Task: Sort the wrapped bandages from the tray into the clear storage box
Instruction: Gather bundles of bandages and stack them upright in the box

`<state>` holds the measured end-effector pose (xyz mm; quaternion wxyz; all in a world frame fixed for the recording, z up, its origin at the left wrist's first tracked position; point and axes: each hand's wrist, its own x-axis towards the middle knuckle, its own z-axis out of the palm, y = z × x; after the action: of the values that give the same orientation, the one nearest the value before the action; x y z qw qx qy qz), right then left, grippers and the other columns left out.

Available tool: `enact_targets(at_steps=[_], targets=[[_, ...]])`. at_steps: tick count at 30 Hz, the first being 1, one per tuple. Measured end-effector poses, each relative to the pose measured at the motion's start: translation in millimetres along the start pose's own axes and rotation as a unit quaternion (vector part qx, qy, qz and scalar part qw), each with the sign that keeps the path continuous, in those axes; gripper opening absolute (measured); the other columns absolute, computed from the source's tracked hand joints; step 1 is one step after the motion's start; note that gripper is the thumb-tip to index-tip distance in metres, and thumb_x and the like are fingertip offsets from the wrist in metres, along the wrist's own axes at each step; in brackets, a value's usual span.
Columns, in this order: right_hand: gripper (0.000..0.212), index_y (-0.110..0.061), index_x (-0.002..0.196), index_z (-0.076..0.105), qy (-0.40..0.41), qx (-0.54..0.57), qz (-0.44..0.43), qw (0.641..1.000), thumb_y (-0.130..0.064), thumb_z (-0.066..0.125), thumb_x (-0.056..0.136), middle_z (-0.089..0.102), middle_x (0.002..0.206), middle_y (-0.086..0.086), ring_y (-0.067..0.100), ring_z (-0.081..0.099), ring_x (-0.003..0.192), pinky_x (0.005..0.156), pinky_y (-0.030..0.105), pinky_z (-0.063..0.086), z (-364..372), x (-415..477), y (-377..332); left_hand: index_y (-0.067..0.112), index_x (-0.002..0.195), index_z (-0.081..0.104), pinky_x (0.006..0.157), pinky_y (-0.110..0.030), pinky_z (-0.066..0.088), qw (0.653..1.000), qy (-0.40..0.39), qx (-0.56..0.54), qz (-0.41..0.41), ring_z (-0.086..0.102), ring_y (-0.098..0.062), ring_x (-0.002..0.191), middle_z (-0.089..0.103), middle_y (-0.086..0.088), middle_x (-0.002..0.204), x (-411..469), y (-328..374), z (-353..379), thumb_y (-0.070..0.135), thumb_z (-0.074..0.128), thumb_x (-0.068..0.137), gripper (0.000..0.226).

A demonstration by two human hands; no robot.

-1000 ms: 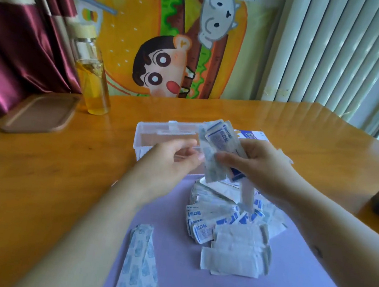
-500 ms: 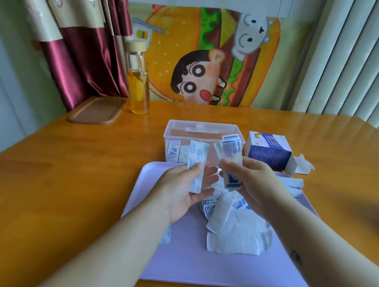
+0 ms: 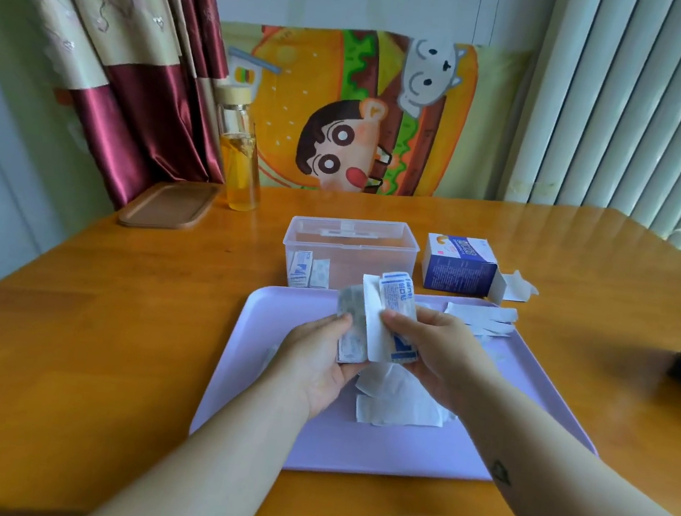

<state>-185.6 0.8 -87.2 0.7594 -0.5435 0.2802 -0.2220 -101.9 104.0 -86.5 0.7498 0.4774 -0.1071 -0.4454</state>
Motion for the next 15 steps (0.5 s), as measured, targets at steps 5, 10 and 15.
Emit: enact_targets(at_steps=[5,10,15], targets=[[0.017,-0.005,0.102,0.068,0.02,-0.045,-0.021,0.999,-0.009,0.066,0.085,0.071,0.099,0.015,0.026,0.067,0.086,0.086,0.041,0.054,3.8,-1.7,1.6,0.01,0.108,0.065,0.064,-0.029,0.058,0.999,0.006,0.02,0.035,0.068,-0.023,0.087,0.071,-0.011,0.103,-2.9,-1.5,-3.4,0.007,0.049,0.095,0.02],[0.004,-0.011,0.085,0.07,0.076,-0.13,-0.18,0.972,-0.008,0.067,0.084,0.069,0.073,-0.001,0.014,0.063,0.069,0.069,0.032,0.056,7.2,-2.2,-3.0,0.011,0.105,0.065,0.064,-0.029,0.057,0.999,0.009,0.015,0.038,0.068,-0.022,0.086,0.071,-0.011,0.103,-4.8,-0.4,-10.8,0.003,0.05,0.094,0.021],[0.009,-0.009,0.084,0.071,0.007,-0.452,-0.584,0.674,-0.004,0.065,0.081,0.068,0.082,-0.006,0.01,0.059,0.085,0.075,0.018,0.047,-2.4,-0.9,-15.3,0.01,0.107,0.064,0.06,-0.024,0.055,0.998,-0.057,0.019,-0.014,0.068,-0.016,0.072,0.072,-0.007,0.089,-9.8,11.0,-18.4,0.011,0.049,0.095,0.019]])
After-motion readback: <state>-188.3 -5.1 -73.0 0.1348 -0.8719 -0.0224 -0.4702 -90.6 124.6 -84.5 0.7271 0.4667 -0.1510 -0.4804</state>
